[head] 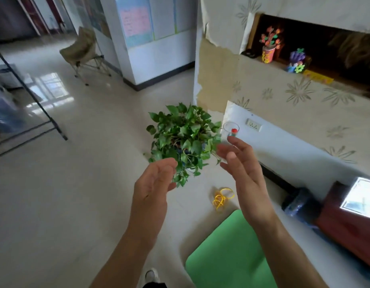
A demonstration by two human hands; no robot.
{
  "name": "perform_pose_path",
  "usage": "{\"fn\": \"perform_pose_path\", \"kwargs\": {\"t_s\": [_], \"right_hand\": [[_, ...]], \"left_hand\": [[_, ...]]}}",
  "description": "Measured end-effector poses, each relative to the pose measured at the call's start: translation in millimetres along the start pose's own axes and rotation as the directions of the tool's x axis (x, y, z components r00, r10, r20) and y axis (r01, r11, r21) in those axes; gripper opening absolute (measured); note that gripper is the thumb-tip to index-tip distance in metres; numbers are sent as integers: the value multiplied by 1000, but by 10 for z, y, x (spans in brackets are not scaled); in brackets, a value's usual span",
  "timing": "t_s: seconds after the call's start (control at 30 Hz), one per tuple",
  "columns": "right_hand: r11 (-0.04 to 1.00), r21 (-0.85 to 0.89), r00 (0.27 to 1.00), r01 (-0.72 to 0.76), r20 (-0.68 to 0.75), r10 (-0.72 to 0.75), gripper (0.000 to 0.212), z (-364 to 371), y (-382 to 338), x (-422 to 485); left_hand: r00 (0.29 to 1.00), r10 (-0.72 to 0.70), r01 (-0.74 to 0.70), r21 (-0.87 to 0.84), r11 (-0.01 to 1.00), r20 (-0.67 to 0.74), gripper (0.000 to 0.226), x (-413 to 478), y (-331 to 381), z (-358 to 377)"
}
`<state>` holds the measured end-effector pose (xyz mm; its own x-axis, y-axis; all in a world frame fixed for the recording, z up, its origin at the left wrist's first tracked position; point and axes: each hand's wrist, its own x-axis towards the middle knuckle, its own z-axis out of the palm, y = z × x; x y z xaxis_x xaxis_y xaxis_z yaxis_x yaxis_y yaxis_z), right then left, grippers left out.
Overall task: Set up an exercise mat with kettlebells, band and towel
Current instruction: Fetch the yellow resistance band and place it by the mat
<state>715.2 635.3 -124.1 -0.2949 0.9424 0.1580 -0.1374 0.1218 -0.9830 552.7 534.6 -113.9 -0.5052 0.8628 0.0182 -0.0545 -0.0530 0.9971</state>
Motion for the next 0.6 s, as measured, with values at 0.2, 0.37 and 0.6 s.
{"fn": "perform_pose_path", "kwargs": {"t_s": [0.2, 0.37, 0.6], "right_hand": [[1000, -25, 986, 2, -168, -6, 49, 433, 209, 382], [997, -70, 932, -26, -362, -1, 56, 768, 286, 640], [988, -131, 838, -78, -546, -6, 61, 817, 325, 904]], "left_hand": [[966, 38, -51, 44, 998, 254, 39, 922, -93, -315], [921, 1, 0, -4, 1000, 389, 41, 1640, -199, -613], [825, -90, 145, -55, 988, 559, 40, 2249, -468, -229]]}}
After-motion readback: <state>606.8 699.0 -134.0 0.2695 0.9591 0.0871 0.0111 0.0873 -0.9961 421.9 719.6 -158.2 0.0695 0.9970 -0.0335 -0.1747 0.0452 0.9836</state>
